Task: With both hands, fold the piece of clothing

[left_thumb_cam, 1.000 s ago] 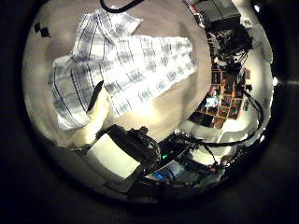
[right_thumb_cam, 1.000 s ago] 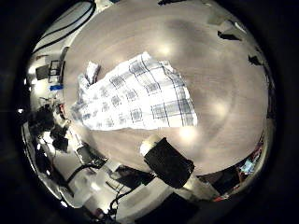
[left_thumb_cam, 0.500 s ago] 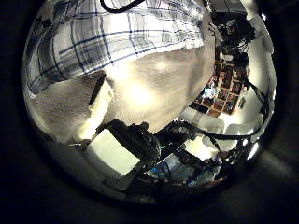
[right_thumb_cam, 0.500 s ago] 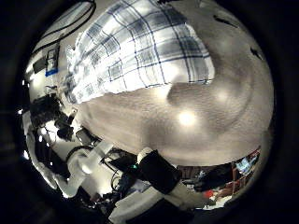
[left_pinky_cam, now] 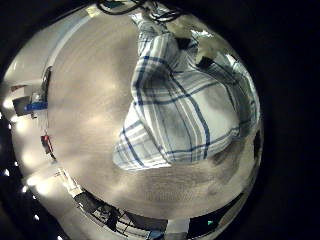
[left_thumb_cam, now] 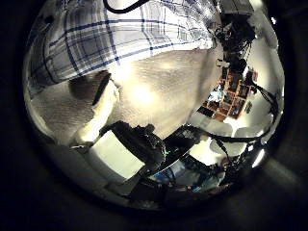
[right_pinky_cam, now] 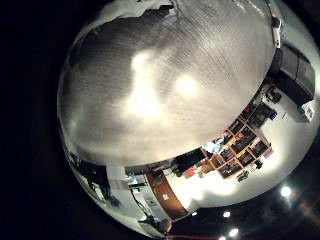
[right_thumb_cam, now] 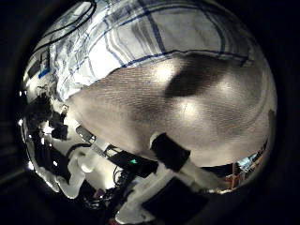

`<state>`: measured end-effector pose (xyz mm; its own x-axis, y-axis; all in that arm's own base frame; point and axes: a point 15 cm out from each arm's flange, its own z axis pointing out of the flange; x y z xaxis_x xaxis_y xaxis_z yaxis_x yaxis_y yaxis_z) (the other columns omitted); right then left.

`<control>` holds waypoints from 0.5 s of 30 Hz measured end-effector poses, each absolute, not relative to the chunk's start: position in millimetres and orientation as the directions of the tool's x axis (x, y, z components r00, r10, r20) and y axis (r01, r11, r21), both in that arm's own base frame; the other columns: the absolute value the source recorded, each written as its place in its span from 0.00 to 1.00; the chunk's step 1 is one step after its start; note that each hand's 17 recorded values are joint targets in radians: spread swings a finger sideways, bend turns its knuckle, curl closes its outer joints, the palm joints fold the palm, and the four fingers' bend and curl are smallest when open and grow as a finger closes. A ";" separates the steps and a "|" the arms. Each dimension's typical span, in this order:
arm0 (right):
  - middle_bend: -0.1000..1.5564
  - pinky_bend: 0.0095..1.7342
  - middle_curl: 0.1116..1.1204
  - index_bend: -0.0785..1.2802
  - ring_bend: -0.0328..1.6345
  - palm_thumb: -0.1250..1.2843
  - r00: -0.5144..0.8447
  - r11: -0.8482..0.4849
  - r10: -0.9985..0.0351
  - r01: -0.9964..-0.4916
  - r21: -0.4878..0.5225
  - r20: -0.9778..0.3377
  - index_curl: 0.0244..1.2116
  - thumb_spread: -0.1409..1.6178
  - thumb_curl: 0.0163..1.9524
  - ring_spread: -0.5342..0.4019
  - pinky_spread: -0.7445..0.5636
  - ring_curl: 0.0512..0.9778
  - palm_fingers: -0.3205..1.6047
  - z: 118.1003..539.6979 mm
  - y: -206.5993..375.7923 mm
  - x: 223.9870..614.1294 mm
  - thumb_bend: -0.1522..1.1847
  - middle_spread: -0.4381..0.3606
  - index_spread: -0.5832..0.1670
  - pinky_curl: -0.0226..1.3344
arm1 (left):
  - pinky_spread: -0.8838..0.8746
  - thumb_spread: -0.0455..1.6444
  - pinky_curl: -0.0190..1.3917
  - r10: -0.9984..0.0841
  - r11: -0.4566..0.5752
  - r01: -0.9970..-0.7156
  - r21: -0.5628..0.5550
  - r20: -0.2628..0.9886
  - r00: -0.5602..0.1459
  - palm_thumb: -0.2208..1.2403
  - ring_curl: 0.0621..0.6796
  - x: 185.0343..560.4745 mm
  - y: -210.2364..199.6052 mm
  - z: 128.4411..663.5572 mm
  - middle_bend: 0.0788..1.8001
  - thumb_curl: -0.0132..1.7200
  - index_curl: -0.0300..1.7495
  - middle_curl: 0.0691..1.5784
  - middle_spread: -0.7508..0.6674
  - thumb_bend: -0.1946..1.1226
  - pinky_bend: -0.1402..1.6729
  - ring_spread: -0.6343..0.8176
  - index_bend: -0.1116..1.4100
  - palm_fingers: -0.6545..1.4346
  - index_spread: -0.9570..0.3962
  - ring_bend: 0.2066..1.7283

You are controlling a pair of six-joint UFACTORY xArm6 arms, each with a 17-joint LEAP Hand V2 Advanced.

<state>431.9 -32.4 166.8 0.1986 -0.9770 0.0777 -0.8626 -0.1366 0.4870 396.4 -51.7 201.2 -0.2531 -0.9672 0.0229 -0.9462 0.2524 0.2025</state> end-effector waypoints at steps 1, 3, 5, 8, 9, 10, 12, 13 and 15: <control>0.28 0.38 0.29 0.19 0.48 0.50 0.205 -0.142 -0.976 -0.862 0.487 0.079 0.25 0.70 0.18 0.42 0.68 0.27 0.36 166.9 -30.2 432.8 0.11 0.41 0.34 0.20 | 0.65 0.73 0.36 -0.967 0.252 -0.946 0.203 0.023 -0.252 0.56 0.31 396.7 -51.4 201.5 0.06 0.22 0.29 0.24 0.62 0.14 0.22 0.58 0.19 0.42 0.69 0.30; 0.31 0.47 0.30 0.18 0.53 0.53 0.214 -0.149 -0.973 -0.860 0.488 0.080 0.25 0.70 0.19 0.34 0.53 0.29 0.50 166.7 -27.5 433.5 0.11 0.35 0.32 0.21 | 0.65 0.73 0.36 -0.967 0.251 -0.947 0.202 0.021 -0.252 0.56 0.31 397.5 -51.1 203.0 0.06 0.22 0.29 0.23 0.62 0.14 0.22 0.58 0.19 0.42 0.69 0.29; 0.37 0.54 0.35 0.20 0.59 0.57 0.227 -0.157 -0.970 -0.859 0.487 0.089 0.26 0.69 0.19 0.29 0.38 0.32 0.67 167.8 -26.2 434.7 0.12 0.29 0.26 0.23 | 0.65 0.73 0.35 -0.967 0.252 -0.946 0.204 0.022 -0.253 0.56 0.31 396.6 -50.6 203.8 0.06 0.22 0.29 0.23 0.62 0.14 0.22 0.58 0.20 0.42 0.69 0.29; 0.45 0.57 0.42 0.30 0.62 0.61 0.237 -0.158 -0.965 -0.862 0.482 0.108 0.33 0.69 0.20 0.29 0.30 0.39 0.79 171.5 -28.3 436.6 0.11 0.25 0.21 0.27 | 0.65 0.73 0.35 -0.967 0.252 -0.945 0.208 0.023 -0.253 0.56 0.30 394.4 -50.1 204.4 0.06 0.22 0.28 0.23 0.61 0.14 0.21 0.58 0.19 0.42 0.69 0.29; 0.50 0.60 0.46 0.39 0.64 0.63 0.237 -0.157 -0.965 -0.865 0.477 0.111 0.38 0.69 0.21 0.29 0.30 0.42 0.84 173.6 -28.7 437.1 0.11 0.25 0.20 0.29 | 0.65 0.73 0.35 -0.967 0.252 -0.945 0.209 0.023 -0.253 0.56 0.30 393.8 -50.0 204.7 0.06 0.22 0.28 0.22 0.61 0.14 0.21 0.58 0.19 0.42 0.69 0.29; 0.53 0.61 0.49 0.44 0.66 0.64 0.238 -0.157 -0.964 -0.866 0.475 0.115 0.41 0.69 0.21 0.29 0.30 0.43 0.84 175.7 -29.2 437.2 0.11 0.24 0.19 0.31 | 0.65 0.73 0.35 -0.967 0.252 -0.945 0.207 0.022 -0.253 0.56 0.30 393.8 -50.0 205.7 0.06 0.22 0.28 0.22 0.61 0.14 0.22 0.58 0.19 0.42 0.69 0.29; 0.59 0.65 0.54 0.53 0.69 0.67 0.238 -0.156 -0.964 -0.868 0.471 0.119 0.47 0.69 0.22 0.30 0.31 0.47 0.85 178.2 -30.7 437.6 0.12 0.25 0.19 0.33 | 0.65 0.73 0.34 -0.967 0.253 -0.945 0.209 0.023 -0.254 0.56 0.30 392.7 -49.9 206.5 0.06 0.22 0.28 0.22 0.61 0.14 0.22 0.58 0.19 0.42 0.69 0.29; 0.62 0.67 0.56 0.57 0.70 0.69 0.236 -0.155 -0.964 -0.871 0.466 0.121 0.50 0.69 0.22 0.30 0.32 0.49 0.84 180.6 -31.5 438.1 0.12 0.25 0.19 0.35 | 0.65 0.73 0.34 -0.967 0.254 -0.944 0.210 0.023 -0.255 0.56 0.30 392.5 -49.8 206.8 0.06 0.22 0.28 0.22 0.61 0.14 0.22 0.58 0.19 0.42 0.69 0.29; 0.65 0.69 0.59 0.63 0.73 0.73 0.235 -0.153 -0.964 -0.873 0.463 0.124 0.54 0.69 0.23 0.30 0.33 0.51 0.83 182.8 -33.1 437.7 0.14 0.25 0.21 0.37 | 0.65 0.73 0.34 -0.967 0.255 -0.944 0.208 0.023 -0.256 0.56 0.30 392.8 -49.9 208.9 0.06 0.22 0.28 0.22 0.61 0.14 0.22 0.58 0.19 0.43 0.69 0.28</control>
